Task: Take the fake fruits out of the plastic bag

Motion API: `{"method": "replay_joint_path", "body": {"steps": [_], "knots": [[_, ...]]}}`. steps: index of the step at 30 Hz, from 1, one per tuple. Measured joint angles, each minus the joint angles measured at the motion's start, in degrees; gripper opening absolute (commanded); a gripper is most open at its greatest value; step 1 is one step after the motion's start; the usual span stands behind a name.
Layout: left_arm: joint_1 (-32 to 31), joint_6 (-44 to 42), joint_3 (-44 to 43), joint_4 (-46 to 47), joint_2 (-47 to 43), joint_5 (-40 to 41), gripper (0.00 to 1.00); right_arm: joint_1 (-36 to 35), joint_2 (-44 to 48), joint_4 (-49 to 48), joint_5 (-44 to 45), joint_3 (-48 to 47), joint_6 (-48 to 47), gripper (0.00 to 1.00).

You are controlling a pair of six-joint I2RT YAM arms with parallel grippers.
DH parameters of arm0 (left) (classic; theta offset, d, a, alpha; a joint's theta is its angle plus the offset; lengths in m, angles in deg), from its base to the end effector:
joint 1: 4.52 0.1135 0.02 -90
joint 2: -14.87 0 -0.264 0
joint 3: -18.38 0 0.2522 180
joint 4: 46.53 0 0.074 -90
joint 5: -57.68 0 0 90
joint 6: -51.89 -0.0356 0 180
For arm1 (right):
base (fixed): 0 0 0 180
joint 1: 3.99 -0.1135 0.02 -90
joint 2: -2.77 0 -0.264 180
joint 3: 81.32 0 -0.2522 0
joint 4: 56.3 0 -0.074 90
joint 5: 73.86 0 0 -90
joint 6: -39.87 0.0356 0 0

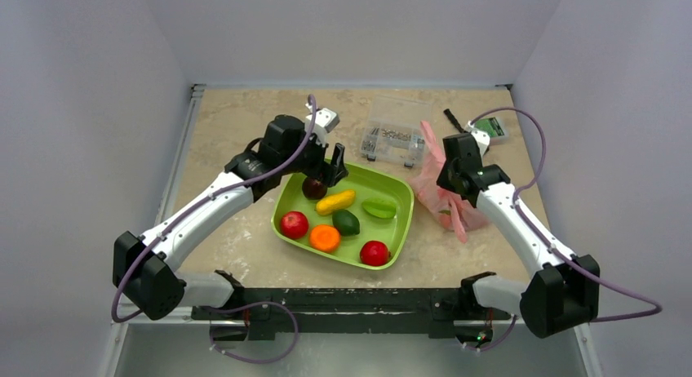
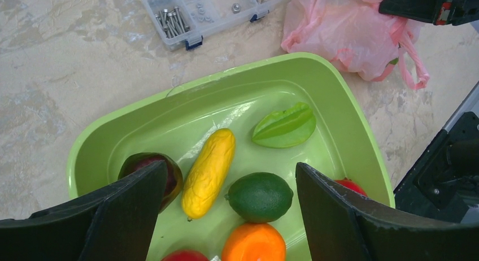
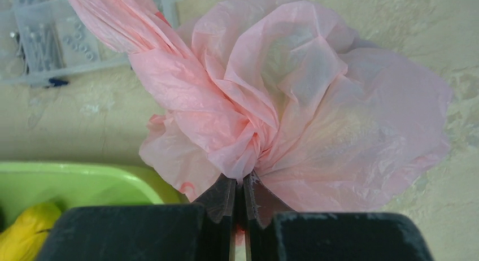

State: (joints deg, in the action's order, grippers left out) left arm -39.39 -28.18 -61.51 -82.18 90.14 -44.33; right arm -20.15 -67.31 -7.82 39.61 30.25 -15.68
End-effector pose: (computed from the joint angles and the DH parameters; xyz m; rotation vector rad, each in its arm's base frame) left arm 0.2399 -0.1762 0.3330 0.5951 2.0929 -0.6792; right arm 0.2446 0.0561 0.2726 0.5475 2.2886 -0.0769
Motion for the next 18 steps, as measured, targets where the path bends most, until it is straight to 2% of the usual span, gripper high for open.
{"method": "replay_joint_path", "body": {"steps": [6,11,16,18], "knots": [[-4.2,-2.3,0.1,0.2,0.0,2.1,0.85,-0.3,5.9,0.0,-6.1,4.4,-1.0,0.00],[-8.7,-3.4,3.0,3.9,-0.3,4.3,0.87,-0.3,11.8,-2.6,-9.7,9.1,-2.0,0.00],[-10.8,0.1,4.9,7.6,-0.4,5.5,0.89,-0.3,18.1,-5.1,-12.9,12.9,-2.8,0.15],[-12.2,1.7,4.8,10.1,-0.3,6.6,0.89,-0.3,19.6,-6.4,-14.2,13.6,-3.5,0.24]]}}
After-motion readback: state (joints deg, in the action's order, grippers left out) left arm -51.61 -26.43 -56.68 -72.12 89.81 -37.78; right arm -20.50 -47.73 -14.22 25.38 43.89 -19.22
